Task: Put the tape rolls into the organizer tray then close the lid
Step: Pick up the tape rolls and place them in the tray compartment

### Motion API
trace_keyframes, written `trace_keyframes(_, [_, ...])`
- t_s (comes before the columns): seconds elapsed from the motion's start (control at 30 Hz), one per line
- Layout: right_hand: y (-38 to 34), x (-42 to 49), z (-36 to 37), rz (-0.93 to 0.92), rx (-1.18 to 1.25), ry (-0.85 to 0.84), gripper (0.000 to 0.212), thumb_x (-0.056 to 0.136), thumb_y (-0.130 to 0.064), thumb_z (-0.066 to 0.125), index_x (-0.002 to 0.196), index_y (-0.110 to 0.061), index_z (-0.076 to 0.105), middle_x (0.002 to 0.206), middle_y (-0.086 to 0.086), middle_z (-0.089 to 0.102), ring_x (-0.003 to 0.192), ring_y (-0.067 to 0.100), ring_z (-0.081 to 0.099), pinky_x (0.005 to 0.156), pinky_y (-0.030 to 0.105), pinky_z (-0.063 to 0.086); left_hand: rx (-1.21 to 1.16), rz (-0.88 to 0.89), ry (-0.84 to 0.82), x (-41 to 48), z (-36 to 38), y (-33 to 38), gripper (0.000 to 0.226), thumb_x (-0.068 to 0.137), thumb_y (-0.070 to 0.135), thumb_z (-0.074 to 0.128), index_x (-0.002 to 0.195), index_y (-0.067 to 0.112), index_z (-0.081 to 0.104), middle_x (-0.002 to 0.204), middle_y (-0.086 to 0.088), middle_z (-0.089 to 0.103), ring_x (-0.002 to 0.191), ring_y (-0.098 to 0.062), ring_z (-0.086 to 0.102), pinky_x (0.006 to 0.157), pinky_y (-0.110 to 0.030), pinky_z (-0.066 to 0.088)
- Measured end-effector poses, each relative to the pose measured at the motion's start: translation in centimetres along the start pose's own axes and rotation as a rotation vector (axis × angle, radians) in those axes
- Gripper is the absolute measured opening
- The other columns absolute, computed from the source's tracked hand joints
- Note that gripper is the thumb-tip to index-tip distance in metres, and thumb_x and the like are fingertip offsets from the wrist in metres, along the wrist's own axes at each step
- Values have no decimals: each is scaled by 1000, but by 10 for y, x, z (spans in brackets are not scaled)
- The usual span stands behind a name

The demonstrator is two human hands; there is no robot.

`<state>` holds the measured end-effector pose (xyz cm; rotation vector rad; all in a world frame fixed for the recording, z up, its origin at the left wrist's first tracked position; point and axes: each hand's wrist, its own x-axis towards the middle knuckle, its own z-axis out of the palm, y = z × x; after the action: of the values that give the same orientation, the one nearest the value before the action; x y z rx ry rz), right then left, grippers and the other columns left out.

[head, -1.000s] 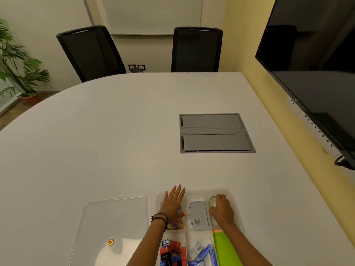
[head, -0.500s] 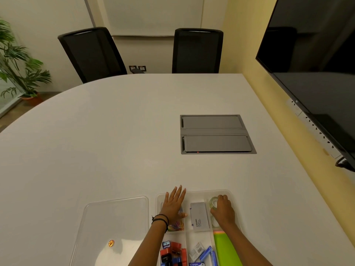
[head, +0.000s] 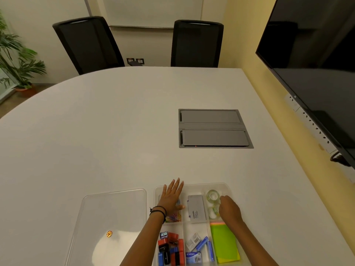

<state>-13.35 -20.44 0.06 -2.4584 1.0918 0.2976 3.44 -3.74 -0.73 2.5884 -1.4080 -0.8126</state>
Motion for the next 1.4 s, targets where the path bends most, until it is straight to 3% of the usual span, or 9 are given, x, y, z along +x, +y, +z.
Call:
trace_keyframes(0.07, [-3, -3, -1, -16, -20, -42, 25, 91, -12, 41, 68, -21, 43, 79, 0, 51, 100, 27, 58, 66, 26, 33, 0, -3, -1, 0, 0, -1, 88, 89, 43, 52, 147, 16, -9, 157, -7, -16, 144, -26, -16, 116, -48, -8])
trace_keyframes(0.2, [-10, -5, -1, -23, -90, -108, 25, 89, -37, 51, 94, -13, 51, 110, 12, 59, 101, 25, 56, 67, 27, 33, -3, -5, 2, 0, 1, 0, 88, 89, 42, 53, 146, 16, -9, 157, -8, -15, 144, -26, -15, 116, -48, -8])
trace_keyframes(0.53, [-15, -3, -1, 59, -59, -172, 37, 86, -34, 55, 109, -6, 51, 117, 12, 58, 105, 26, 57, 68, 25, 35, -11, -1, 1, 0, 1, -1, 90, 88, 42, 53, 146, 15, -11, 157, -8, -15, 145, -26, -15, 116, -48, -8])
trace_keyframes(0.67, [-14, -5, -4, 81, 10, -190, 8, 87, -19, 50, 84, -13, 53, 95, 7, 59, 91, 24, 58, 67, 29, 41, -20, 1, 6, 0, 1, -1, 90, 88, 43, 53, 146, 14, -11, 157, -8, -15, 145, -27, -14, 116, -48, -9])
trace_keyframes(0.73, [-12, -4, -3, 111, 28, -165, 26, 86, -13, 47, 62, -20, 38, 75, -1, 51, 80, 20, 52, 63, 30, 44, -24, 1, 8, 0, 1, 0, 90, 88, 42, 53, 146, 14, -11, 157, -9, -15, 145, -27, -14, 116, -48, -9])
trace_keyframes(0.93, [-9, -2, 3, 73, -19, -140, 33, 85, -15, 51, 61, -22, 29, 90, 5, 50, 80, 18, 50, 45, 17, 23, -15, -1, 2, 0, 0, 0, 90, 89, 42, 52, 146, 15, -11, 157, -8, -16, 145, -26, -15, 116, -48, -9])
trace_keyframes(1.17, [-22, -6, 9, 86, -90, -79, 19, 87, -9, 51, 105, -7, 56, 111, 10, 63, 97, 23, 61, 63, 24, 33, -12, -3, 3, 0, 0, 0, 89, 89, 42, 53, 146, 16, -10, 157, -8, -15, 145, -26, -15, 116, -48, -9])
trace_keyframes(1.27, [-24, -5, 10, 59, -116, -48, 8, 87, -8, 50, 91, -10, 57, 107, 10, 64, 94, 23, 62, 52, 23, 30, -26, 0, 5, -1, -1, 1, 88, 89, 42, 53, 146, 16, -9, 157, -7, -16, 144, -26, -16, 116, -48, -10])
trace_keyframes(1.4, [-17, -1, 12, 36, -78, -33, 47, 85, -4, 49, 54, -24, 19, 65, -4, 45, 88, 21, 62, 44, 20, 21, -35, 1, 4, 0, 0, 0, 91, 88, 43, 52, 146, 15, -12, 157, -8, -16, 144, -26, -16, 115, -48, -10])
